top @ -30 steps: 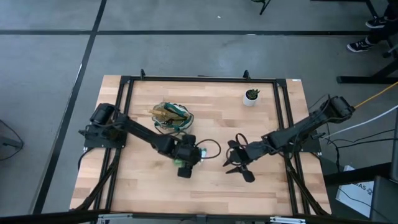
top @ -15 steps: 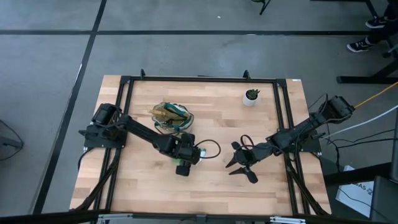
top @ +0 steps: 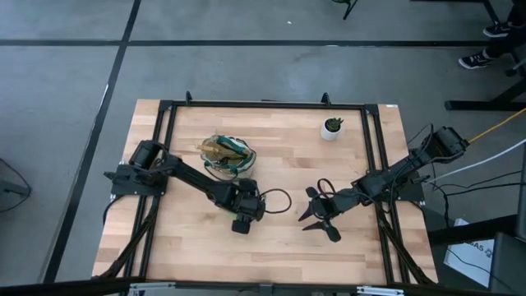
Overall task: Pick & Place Garden tools in Gardening bag
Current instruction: Put the spray bottle into the gardening bag
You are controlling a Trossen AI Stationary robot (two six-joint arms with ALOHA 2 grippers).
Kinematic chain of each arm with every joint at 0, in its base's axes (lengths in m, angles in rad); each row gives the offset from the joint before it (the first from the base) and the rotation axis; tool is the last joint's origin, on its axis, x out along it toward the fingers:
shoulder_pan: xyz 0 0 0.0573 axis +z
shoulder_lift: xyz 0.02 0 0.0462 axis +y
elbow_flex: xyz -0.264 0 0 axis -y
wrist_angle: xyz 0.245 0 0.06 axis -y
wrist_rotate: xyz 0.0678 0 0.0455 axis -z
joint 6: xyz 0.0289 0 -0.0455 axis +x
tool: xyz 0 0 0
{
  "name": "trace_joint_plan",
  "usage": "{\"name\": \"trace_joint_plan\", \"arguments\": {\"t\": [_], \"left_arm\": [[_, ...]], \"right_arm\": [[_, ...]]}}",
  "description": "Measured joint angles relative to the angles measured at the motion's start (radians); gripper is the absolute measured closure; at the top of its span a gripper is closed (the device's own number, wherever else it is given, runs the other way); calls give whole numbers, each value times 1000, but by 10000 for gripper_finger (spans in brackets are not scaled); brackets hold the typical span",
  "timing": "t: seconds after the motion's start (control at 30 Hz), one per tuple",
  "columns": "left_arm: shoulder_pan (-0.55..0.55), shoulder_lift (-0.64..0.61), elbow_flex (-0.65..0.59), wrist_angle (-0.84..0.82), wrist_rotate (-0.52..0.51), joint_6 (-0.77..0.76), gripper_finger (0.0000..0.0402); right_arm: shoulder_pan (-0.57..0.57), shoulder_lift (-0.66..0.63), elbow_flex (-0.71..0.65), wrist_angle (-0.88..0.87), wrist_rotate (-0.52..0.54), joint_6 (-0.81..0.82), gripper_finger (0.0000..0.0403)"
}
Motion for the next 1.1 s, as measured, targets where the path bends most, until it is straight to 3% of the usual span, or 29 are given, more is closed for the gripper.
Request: {"name": "trace_joint_plan", "arguments": {"t": [0.23, 0.53, 0.67, 1.1], "left_arm": [[-29, 4, 13, -26, -47, 5, 280], [-92, -20, 75, -81, -89, 12, 281], [-118, -102, 83, -67, -107, 39, 281], [-163, -439, 83, -117, -353, 52, 277]], "right_arm": [[0, 0, 0, 0, 0, 0, 244], [0, 0, 0, 0, 0, 0, 244], [0, 0, 0, 0, 0, 0, 244], [0, 0, 0, -4, -1, 0, 245]]}}
